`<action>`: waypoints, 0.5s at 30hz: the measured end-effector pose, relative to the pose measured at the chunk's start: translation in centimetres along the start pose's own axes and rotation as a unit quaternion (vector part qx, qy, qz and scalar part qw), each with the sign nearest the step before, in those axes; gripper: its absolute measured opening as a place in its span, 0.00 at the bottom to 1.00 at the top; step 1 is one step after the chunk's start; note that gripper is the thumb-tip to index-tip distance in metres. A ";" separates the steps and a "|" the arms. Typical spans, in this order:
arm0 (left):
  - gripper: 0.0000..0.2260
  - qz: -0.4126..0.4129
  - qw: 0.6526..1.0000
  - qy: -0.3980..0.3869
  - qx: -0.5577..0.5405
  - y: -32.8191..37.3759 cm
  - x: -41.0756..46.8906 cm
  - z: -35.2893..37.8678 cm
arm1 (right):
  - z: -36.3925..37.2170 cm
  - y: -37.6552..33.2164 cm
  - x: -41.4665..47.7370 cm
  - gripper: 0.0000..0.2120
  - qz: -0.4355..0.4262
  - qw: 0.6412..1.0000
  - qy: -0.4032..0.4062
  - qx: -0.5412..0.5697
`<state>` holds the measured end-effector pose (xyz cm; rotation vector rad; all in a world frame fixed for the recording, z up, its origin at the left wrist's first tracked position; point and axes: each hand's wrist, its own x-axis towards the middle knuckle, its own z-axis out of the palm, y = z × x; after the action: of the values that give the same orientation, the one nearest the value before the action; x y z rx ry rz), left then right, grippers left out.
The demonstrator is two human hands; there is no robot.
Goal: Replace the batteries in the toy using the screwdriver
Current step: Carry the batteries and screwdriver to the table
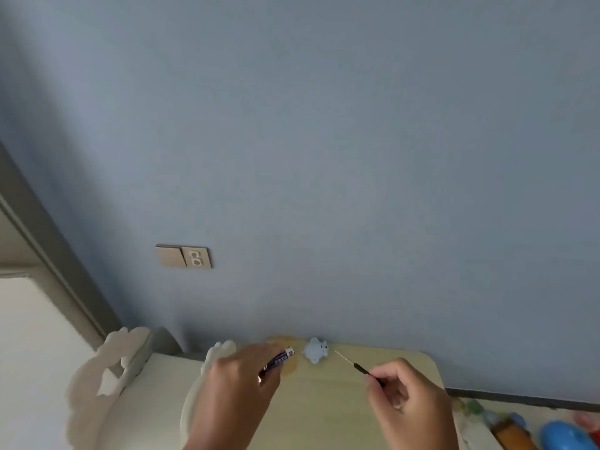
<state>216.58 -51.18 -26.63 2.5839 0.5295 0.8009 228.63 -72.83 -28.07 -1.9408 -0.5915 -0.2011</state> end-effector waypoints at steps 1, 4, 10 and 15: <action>0.06 -0.004 1.000 0.004 0.005 -1.3 0.5 2.0 | 1.4 2.2 0.6 0.17 0.009 1.000 -0.005 0.006; 0.06 0.016 0.999 0.027 0.020 -5.4 1.7 8.7 | 6.6 9.6 1.7 0.19 0.040 0.999 -0.001 0.014; 0.07 -0.029 0.999 -0.036 0.004 -15.2 2.4 22.5 | 17.2 22.2 1.9 0.19 0.118 0.993 -0.004 0.026; 0.08 0.004 1.000 0.000 0.018 -21.6 0.6 32.1 | 24.0 31.5 0.3 0.17 0.102 0.995 -0.021 0.009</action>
<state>231.11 -40.26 -60.84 2.6200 0.5387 0.8019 241.38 -61.72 -63.87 -1.9776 -0.4170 -0.0256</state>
